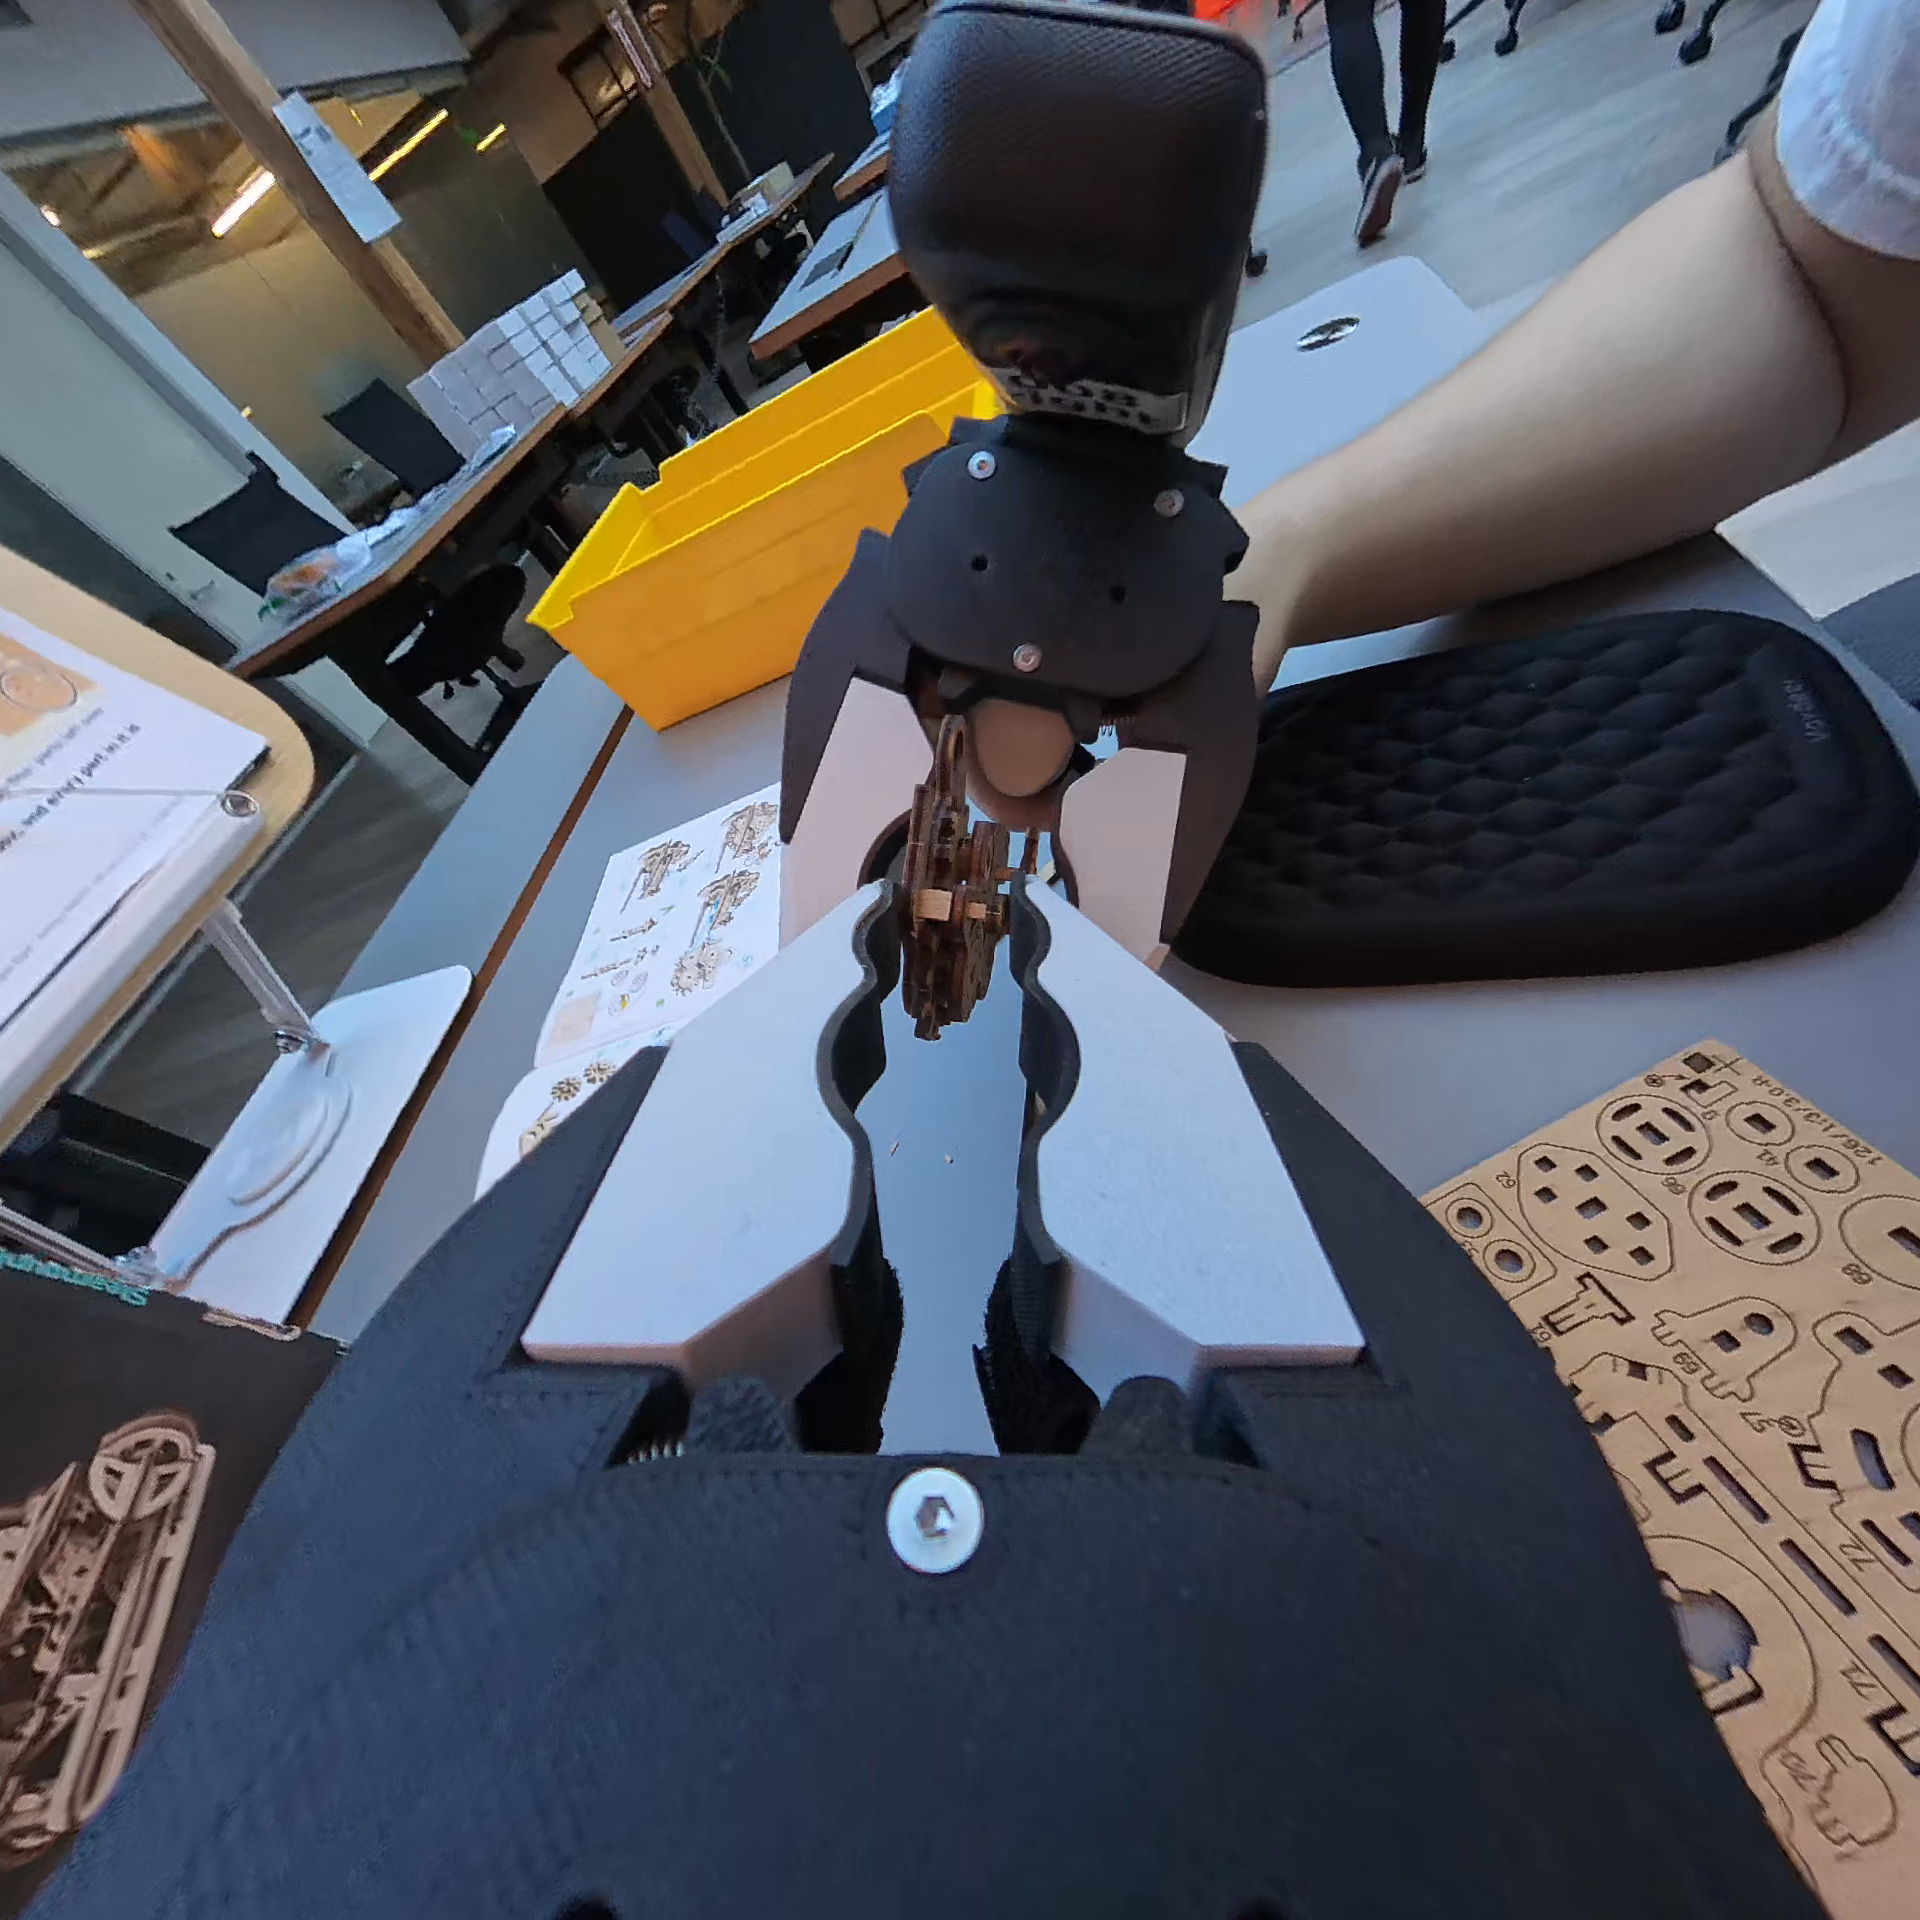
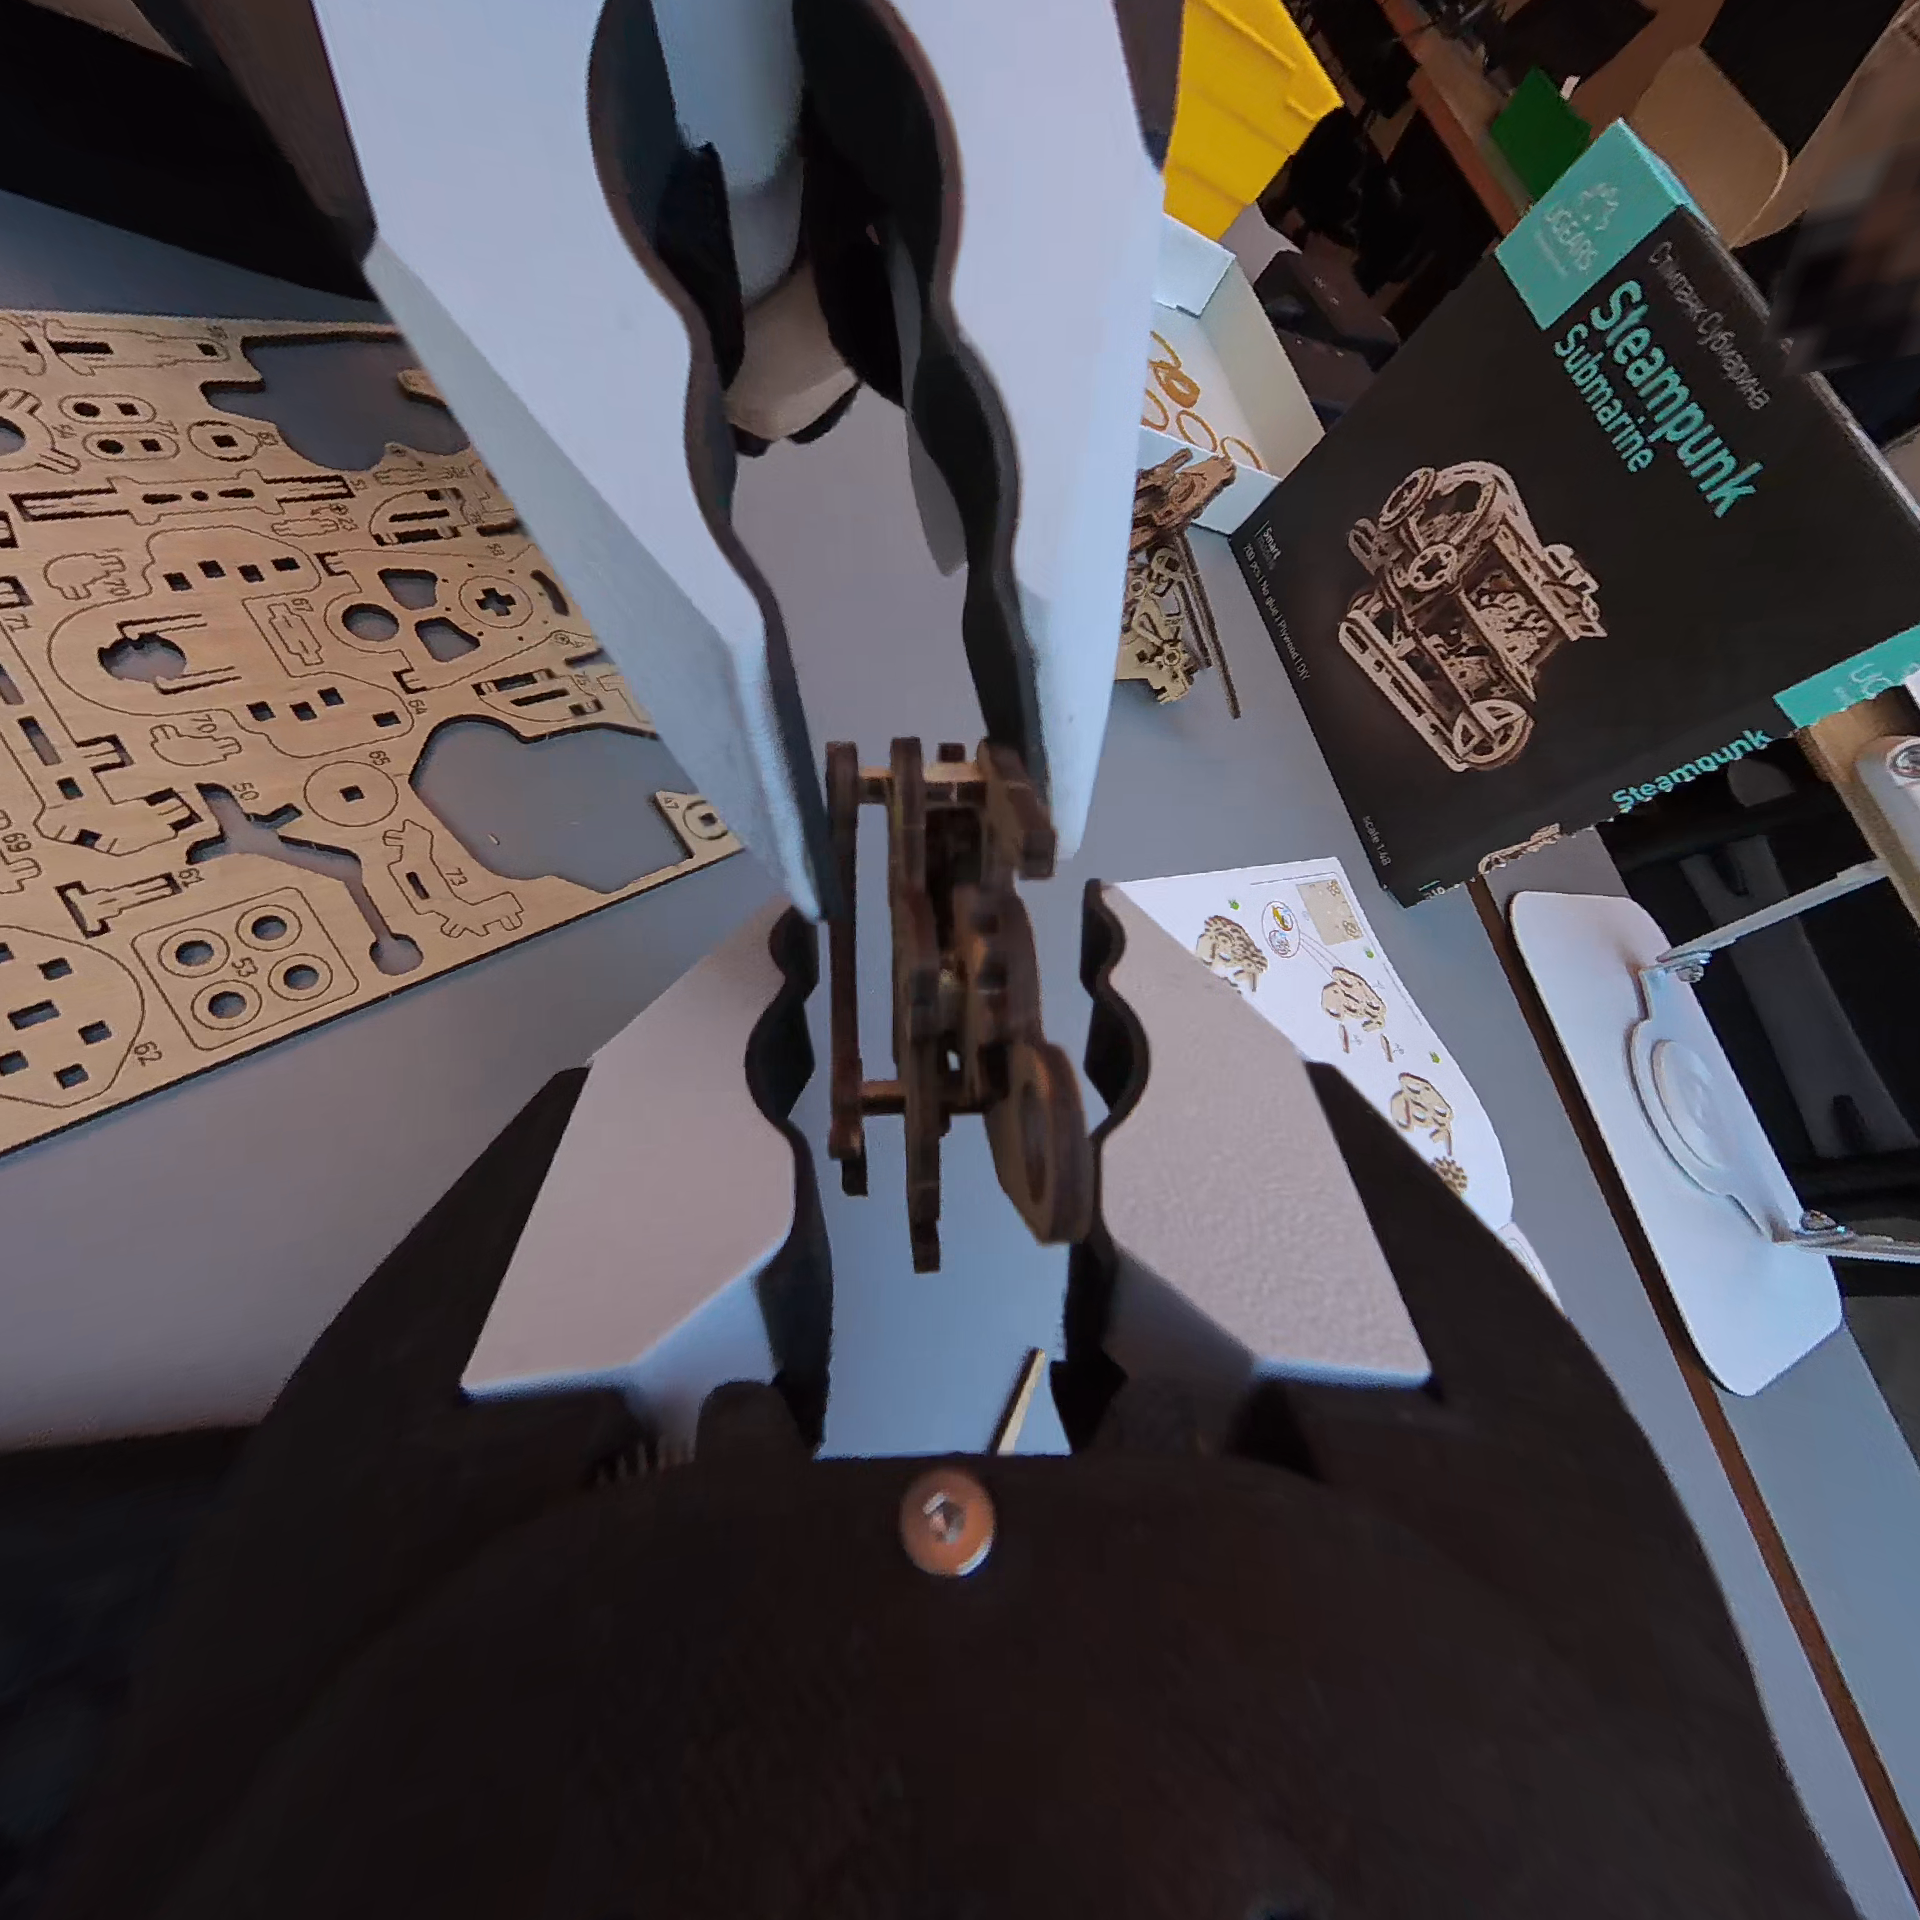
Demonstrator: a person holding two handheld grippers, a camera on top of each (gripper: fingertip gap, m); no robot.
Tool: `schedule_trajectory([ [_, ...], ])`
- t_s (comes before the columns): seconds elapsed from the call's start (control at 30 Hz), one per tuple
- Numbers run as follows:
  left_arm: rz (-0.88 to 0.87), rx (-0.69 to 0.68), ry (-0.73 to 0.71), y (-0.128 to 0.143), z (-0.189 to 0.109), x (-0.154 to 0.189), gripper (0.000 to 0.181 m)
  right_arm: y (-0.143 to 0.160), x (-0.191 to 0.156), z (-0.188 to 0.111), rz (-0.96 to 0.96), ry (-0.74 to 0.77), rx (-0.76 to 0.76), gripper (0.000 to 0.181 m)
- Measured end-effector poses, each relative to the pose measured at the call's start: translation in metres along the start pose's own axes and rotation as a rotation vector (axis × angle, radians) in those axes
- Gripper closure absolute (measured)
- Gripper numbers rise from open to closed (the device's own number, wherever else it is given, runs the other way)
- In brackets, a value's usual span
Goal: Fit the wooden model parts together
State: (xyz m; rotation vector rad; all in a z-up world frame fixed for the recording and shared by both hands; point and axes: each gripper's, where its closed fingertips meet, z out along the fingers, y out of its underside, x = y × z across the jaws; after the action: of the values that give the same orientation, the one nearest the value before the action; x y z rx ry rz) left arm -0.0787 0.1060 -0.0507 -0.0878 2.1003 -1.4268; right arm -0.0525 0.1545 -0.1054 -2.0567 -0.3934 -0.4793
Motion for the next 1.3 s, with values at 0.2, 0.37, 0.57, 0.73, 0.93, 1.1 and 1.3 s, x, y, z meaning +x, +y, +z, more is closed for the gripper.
schedule_trajectory([
  [0.2, 0.083, -0.038, -0.013, 0.002, 0.003, 0.005, 0.163, -0.002, -0.009, 0.000, -0.017, -0.046, 0.011, 0.149],
  [0.37, 0.124, -0.055, -0.016, 0.004, 0.002, 0.007, 0.163, -0.003, -0.013, 0.000, -0.004, -0.077, 0.021, 0.150],
  [0.57, 0.032, -0.009, 0.018, 0.001, 0.001, 0.007, 0.163, -0.005, -0.015, 0.001, 0.033, -0.102, 0.042, 0.149],
  [0.73, -0.025, 0.044, 0.038, -0.004, 0.001, 0.007, 0.163, -0.009, -0.016, -0.001, 0.051, -0.122, 0.070, 0.137],
  [0.93, -0.057, 0.080, 0.041, -0.011, 0.003, 0.009, 0.163, -0.008, -0.021, 0.002, 0.054, -0.135, 0.050, 0.137],
  [1.1, -0.052, 0.071, 0.020, -0.010, 0.004, 0.007, 0.163, -0.006, -0.017, 0.003, 0.081, -0.119, 0.034, 0.145],
  [1.3, -0.041, 0.058, -0.014, -0.010, 0.005, 0.005, 0.163, -0.005, -0.014, 0.003, 0.123, -0.106, 0.038, 0.144],
])
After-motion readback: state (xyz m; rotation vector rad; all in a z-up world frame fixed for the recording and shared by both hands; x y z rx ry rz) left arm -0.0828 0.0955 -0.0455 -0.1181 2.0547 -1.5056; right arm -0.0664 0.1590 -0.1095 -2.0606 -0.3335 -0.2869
